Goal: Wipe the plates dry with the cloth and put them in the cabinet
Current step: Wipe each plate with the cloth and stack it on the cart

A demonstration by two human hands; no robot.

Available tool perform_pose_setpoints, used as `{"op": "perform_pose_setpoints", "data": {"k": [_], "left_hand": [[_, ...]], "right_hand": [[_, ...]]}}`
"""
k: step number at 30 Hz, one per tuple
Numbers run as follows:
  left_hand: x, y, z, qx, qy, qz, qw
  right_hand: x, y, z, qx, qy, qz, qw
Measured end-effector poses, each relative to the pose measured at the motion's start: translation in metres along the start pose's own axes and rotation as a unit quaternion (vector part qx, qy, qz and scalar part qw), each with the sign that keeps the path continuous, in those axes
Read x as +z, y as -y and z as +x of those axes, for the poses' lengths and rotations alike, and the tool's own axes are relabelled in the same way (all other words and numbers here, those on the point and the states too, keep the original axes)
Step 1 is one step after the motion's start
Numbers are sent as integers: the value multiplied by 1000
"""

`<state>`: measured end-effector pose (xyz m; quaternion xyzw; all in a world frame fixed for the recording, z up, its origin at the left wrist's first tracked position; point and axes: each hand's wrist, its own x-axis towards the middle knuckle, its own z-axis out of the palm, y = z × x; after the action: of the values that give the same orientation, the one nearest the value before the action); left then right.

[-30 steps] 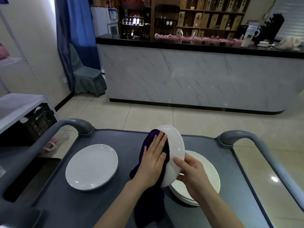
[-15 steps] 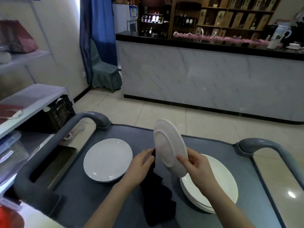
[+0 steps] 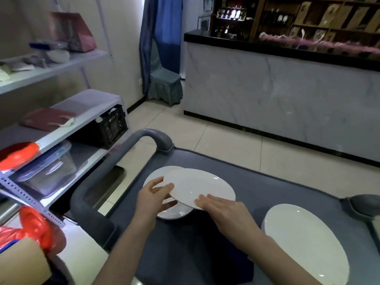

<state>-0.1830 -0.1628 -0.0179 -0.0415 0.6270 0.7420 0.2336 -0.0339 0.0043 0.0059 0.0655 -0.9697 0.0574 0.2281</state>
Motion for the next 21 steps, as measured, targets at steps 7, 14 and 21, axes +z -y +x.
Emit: {"op": "perform_pose_setpoints", "data": {"k": [7,14,21], "left_hand": [[-47,12,27,-29,-67,-33,997],[-79,22,54,-27,-86,-29,995],[-79,34,68,-8,-63,32,997]], "right_hand": [[54,2,29,86,173,160,968],[82,-23,57,405,62,285,866],[118,-18,65,528,21,364,767]]}}
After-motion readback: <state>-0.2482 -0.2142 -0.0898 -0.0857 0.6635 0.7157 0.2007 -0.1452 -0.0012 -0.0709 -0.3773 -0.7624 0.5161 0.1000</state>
